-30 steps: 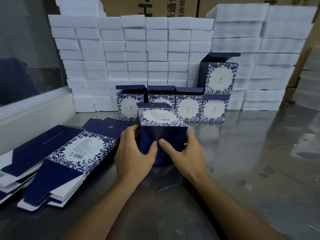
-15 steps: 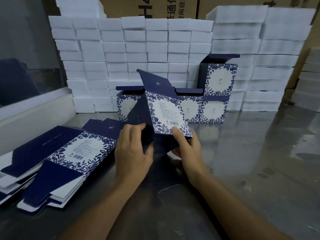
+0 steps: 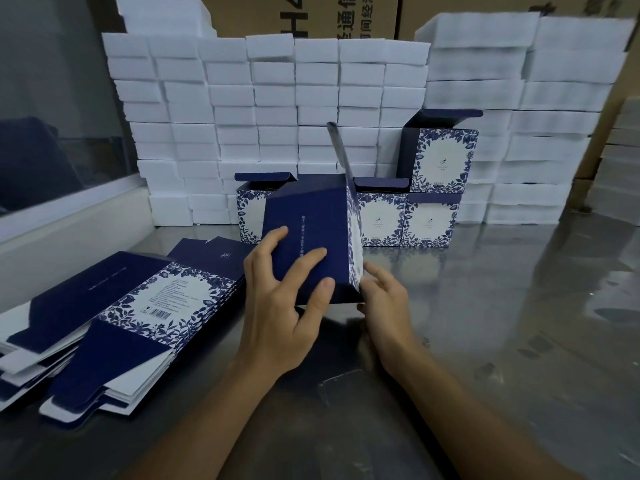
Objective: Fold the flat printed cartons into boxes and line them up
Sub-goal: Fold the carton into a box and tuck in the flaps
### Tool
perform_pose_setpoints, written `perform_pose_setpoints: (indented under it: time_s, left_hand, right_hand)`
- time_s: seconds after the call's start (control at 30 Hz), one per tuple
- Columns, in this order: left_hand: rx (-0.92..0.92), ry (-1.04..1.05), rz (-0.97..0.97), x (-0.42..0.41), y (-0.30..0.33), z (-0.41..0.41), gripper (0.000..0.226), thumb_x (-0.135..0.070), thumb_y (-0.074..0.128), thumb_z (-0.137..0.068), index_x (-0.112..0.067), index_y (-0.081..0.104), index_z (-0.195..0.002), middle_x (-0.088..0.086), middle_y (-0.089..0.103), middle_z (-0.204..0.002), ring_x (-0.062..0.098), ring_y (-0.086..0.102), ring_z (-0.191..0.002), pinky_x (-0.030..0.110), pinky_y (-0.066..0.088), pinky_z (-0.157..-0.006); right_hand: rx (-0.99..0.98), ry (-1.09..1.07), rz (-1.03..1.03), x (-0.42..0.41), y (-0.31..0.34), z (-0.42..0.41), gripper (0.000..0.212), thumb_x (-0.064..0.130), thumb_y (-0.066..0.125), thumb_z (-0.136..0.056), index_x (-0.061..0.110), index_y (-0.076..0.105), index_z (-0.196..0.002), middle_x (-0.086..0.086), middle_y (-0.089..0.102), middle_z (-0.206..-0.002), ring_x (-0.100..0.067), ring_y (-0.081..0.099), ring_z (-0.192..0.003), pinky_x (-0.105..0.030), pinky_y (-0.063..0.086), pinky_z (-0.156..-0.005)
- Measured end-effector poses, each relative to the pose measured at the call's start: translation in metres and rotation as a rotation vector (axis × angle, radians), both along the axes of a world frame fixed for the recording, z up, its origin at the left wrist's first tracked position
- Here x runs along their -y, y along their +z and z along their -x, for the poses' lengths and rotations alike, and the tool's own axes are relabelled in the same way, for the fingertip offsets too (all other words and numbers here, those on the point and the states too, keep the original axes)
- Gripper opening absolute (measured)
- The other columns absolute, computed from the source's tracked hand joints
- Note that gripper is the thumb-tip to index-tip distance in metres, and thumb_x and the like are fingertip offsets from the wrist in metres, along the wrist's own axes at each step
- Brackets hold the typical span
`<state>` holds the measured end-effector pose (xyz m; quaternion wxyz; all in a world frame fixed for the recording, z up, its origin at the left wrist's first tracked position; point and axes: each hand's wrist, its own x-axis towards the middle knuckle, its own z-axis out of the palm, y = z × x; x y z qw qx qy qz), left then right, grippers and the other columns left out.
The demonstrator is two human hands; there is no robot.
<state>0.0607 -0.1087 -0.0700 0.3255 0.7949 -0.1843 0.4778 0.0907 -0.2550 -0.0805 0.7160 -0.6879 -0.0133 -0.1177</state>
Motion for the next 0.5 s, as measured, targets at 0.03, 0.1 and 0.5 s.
perform_pose_setpoints:
  time_s: [0.03, 0.1, 0.5]
  left_hand:
    - [0.018, 0.005, 0.027, -0.0003, 0.0004, -0.0007, 0.034, -0.033, 0.051, -0.096, -0.011, 0.07, -0.114, 0.02, 0.038, -0.14, 0.032, 0.039, -0.129, 0.038, 0.035, -0.11]
    - [0.036, 0.036, 0.08, -0.001, 0.002, -0.0028, 0.026, -0.025, 0.054, -0.095, -0.007, 0.072, -0.103, 0.022, 0.039, -0.138, 0.032, 0.041, -0.129, 0.033, 0.037, -0.109]
    - [-0.24, -0.157, 0.43, -0.0053, 0.004, -0.0074, 0.059, -0.04, 0.08, -0.071, -0.033, 0.051, -0.122, -0.009, 0.053, -0.118, -0.001, 0.057, -0.101, 0.009, 0.046, -0.078]
  right_hand:
    - [0.005, 0.0, 0.048, -0.001, -0.0002, 0.0004, 0.04, 0.006, 0.046, -0.098, 0.024, 0.065, -0.129, -0.002, 0.073, -0.117, -0.015, 0.068, -0.108, -0.036, 0.055, -0.093]
    - [0.017, 0.009, 0.087, -0.0013, -0.0009, 0.0008, 0.044, 0.0, 0.048, -0.095, 0.019, 0.065, -0.131, 0.004, 0.075, -0.113, -0.01, 0.07, -0.105, -0.031, 0.058, -0.09]
    - [0.091, 0.066, -0.048, -0.0027, 0.0035, 0.0026, 0.06, 0.076, 0.038, -0.084, 0.037, 0.074, -0.112, 0.012, 0.074, -0.117, -0.008, 0.068, -0.111, -0.035, 0.052, -0.098]
